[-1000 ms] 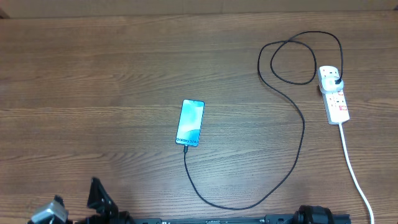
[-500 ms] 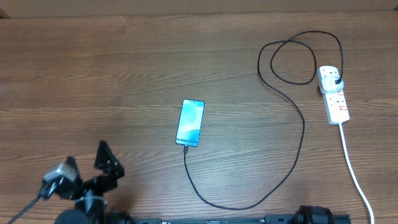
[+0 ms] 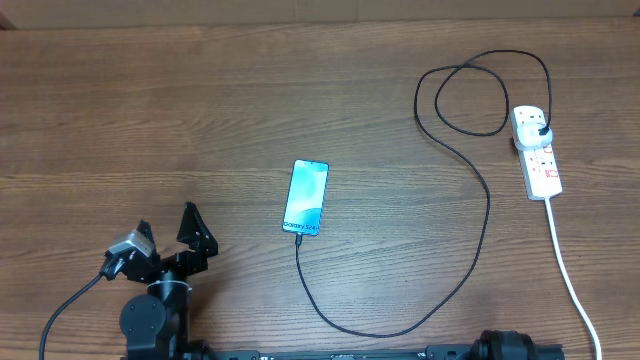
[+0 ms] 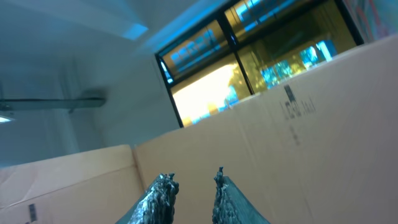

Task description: Plug charger to phone and switch on socket

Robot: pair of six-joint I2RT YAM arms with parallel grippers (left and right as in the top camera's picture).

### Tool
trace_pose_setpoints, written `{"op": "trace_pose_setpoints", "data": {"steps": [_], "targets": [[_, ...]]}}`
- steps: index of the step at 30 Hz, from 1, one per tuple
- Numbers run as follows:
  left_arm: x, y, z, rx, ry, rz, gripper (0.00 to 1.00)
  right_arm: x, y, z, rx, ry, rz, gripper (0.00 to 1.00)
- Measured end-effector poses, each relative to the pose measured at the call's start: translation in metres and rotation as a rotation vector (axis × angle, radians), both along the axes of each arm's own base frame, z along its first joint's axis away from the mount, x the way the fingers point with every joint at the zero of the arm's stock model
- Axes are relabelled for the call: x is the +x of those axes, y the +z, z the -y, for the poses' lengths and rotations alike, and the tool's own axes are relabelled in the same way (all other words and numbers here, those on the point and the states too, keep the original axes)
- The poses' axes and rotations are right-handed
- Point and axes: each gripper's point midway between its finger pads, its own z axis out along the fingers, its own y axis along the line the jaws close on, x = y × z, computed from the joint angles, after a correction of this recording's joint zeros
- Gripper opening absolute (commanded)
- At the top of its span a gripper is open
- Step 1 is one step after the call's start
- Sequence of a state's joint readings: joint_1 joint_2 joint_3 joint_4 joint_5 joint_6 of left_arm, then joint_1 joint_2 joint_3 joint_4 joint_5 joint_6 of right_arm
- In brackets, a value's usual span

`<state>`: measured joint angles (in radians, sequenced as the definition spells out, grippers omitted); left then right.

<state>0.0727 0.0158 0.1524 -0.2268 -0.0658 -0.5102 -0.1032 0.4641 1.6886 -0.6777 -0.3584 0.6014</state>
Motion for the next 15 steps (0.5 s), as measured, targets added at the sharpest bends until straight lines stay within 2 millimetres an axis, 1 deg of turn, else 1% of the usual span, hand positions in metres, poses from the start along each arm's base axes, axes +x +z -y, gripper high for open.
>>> {"op": "trace_pose_setpoints", "data": {"steps": [4, 7, 11, 15], "targets": [[0.005, -0.006, 0.0, -0.003, -0.003, 0.026, 0.99, -0.034, -0.002, -0.004, -0.012, -0.003, 0.07, 0.24], [0.007, -0.014, 0.0, -0.005, -0.003, 0.026, 1.0, -0.053, -0.003, -0.005, -0.028, -0.017, 0.116, 0.24], [0.009, -0.025, 0.0, -0.007, -0.003, 0.006, 0.99, -0.066, -0.004, -0.004, -0.034, -0.039, 0.149, 0.24], [0.01, -0.03, 0.0, -0.008, -0.003, 0.0, 1.0, -0.068, -0.004, -0.003, -0.036, -0.05, 0.156, 0.24]]}}
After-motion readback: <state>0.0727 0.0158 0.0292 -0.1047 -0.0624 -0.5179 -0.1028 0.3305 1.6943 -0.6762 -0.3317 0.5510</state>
